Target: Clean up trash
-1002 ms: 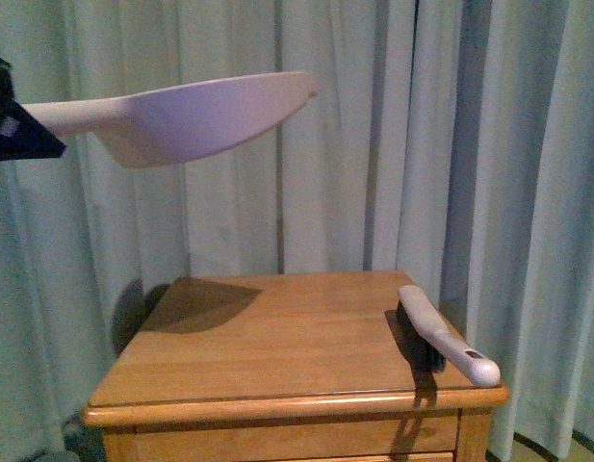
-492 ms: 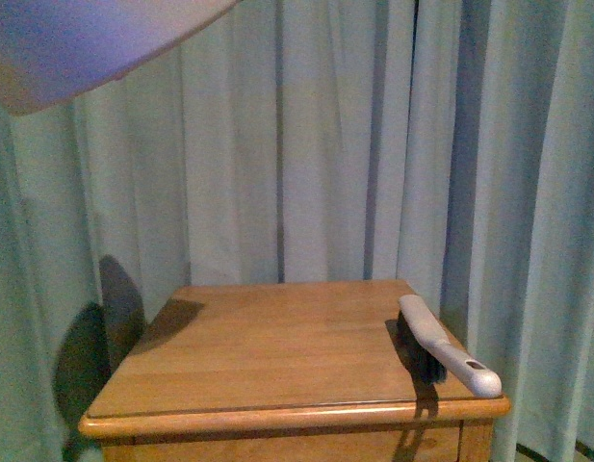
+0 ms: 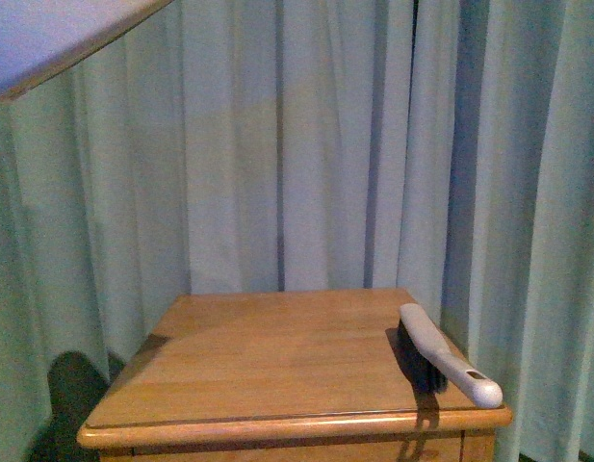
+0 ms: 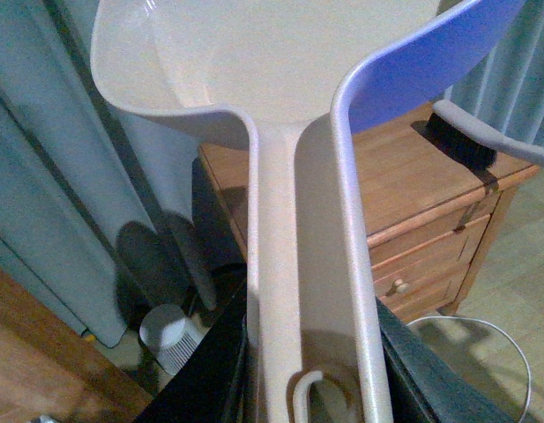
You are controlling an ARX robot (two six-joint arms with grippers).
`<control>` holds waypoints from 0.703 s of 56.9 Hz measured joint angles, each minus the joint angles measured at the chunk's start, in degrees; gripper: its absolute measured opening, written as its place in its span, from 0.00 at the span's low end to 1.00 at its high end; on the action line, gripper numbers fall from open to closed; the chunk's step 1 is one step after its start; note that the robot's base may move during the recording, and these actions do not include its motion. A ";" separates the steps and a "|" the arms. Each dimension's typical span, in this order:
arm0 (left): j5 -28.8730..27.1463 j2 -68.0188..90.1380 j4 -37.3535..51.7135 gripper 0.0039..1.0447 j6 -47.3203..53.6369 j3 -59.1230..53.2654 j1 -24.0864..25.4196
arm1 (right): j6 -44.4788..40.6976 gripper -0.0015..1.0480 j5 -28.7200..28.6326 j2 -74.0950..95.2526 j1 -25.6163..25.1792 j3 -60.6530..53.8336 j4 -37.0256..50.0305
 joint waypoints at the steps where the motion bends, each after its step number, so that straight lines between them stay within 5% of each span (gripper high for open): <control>1: 1.03 -0.11 -0.46 0.27 0.28 -0.09 0.96 | -0.02 0.93 0.00 0.00 0.00 0.00 0.00; 12: 6.21 -1.64 -3.30 0.27 2.54 -1.11 6.86 | 0.00 0.93 0.00 0.00 0.00 0.00 0.00; 40: 5.40 -2.82 -3.08 0.27 2.25 -1.49 4.02 | 0.00 0.93 0.00 0.00 0.00 0.00 0.00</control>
